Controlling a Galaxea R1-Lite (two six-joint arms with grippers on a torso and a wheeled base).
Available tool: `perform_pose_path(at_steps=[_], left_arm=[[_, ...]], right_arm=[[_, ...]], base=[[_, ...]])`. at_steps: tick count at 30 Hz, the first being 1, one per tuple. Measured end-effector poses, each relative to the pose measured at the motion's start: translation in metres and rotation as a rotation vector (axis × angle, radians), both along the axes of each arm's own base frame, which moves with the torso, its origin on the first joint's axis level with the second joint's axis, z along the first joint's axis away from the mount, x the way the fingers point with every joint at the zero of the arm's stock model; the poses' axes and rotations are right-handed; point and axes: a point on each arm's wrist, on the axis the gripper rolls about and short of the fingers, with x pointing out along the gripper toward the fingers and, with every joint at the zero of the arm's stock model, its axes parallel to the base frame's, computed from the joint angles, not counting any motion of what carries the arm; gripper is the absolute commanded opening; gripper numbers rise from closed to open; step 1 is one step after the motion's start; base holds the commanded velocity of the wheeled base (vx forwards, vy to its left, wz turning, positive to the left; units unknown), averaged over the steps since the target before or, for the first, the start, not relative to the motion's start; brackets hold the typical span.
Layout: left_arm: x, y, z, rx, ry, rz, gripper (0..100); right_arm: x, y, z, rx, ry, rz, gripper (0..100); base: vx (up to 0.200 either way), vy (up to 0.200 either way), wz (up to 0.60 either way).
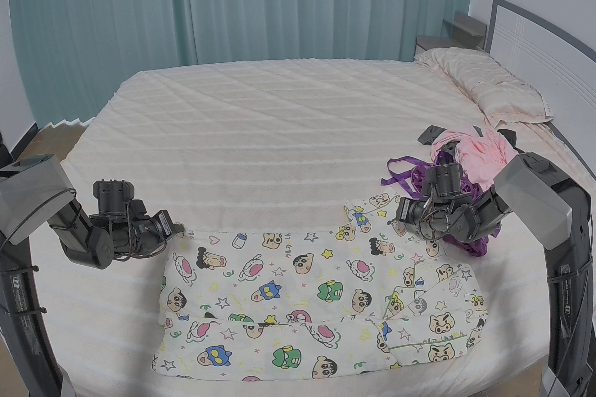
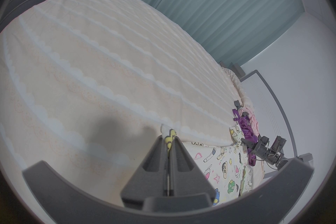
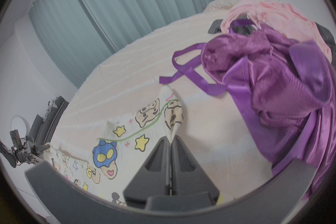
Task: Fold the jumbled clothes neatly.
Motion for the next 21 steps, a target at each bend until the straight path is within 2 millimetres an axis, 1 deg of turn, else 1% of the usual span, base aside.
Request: perform_pose_path(at_steps=[9,16,21], left_arm=[[0.006,0.002,0.009,0.030,-0.078,0.041,0],[0.010,0.002,0.011,0.040,-0.099,0.056,0],[0.013,0.002,0.009,0.043,-0.102,0.056,0]], right_arm=[[-0.003,-0.006,0.013,0.015,-0.051,-0.013,0],[-0.002,-0.007,0.020,0.023,-0.093,-0.016,0],[0.000,-0.007,0.022,0.027,-0.112,-0.019,0]], base=[[0.000,0.000,0.00],[0.000,0.000,0.00],[0.000,0.000,0.00]])
